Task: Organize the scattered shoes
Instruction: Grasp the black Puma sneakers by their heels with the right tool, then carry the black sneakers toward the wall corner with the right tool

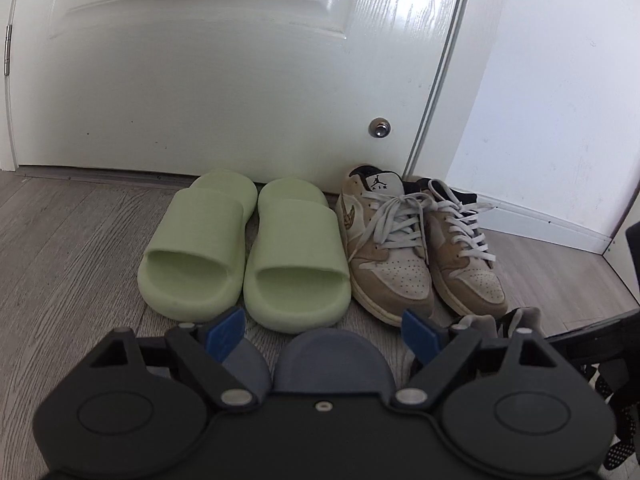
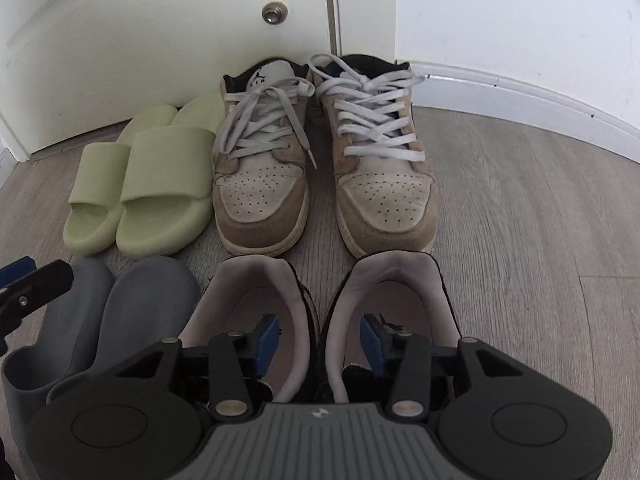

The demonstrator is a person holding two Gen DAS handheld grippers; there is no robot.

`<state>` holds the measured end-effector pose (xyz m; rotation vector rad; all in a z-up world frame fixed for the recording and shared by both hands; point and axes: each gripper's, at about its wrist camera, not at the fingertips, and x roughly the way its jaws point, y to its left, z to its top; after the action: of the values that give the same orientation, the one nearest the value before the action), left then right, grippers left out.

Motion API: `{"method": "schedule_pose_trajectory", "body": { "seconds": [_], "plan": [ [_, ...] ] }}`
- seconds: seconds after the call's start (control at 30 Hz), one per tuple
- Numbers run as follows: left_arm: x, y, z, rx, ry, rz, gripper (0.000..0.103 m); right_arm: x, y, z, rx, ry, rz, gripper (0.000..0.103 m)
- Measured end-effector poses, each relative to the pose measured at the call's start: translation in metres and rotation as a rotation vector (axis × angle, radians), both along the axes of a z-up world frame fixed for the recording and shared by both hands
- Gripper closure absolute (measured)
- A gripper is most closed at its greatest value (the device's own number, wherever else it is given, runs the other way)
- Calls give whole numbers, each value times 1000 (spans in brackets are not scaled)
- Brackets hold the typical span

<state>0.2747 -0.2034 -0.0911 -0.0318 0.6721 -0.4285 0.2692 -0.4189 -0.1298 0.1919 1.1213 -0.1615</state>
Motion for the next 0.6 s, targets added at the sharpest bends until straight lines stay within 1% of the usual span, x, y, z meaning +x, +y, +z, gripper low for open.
{"method": "schedule_pose_trajectory", "body": {
  "seconds": [0.07, 0.13, 0.3, 0.4, 0.47, 0.6],
  "plan": [
    [-1, -2, 0, 5, -5, -8, 17, 4, 0, -7, 13, 15, -14, 55],
    [-2, -6, -3, 13, -7, -13, 17, 5, 1, -12, 6, 18, -27, 55],
    [-1, -11, -11, 21, 15, -17, 17, 2, 6, -21, -37, -17, -71, 56],
    [1, -13, -14, 48, 16, -14, 17, 0, 12, -24, -76, -29, -73, 55],
    [1, -14, -16, 59, 12, -11, 17, 1, 13, -26, -88, -35, -77, 54],
    [3, -15, -19, 50, 28, -12, 17, 1, 14, -27, -93, -50, -86, 53]
  ]
}}
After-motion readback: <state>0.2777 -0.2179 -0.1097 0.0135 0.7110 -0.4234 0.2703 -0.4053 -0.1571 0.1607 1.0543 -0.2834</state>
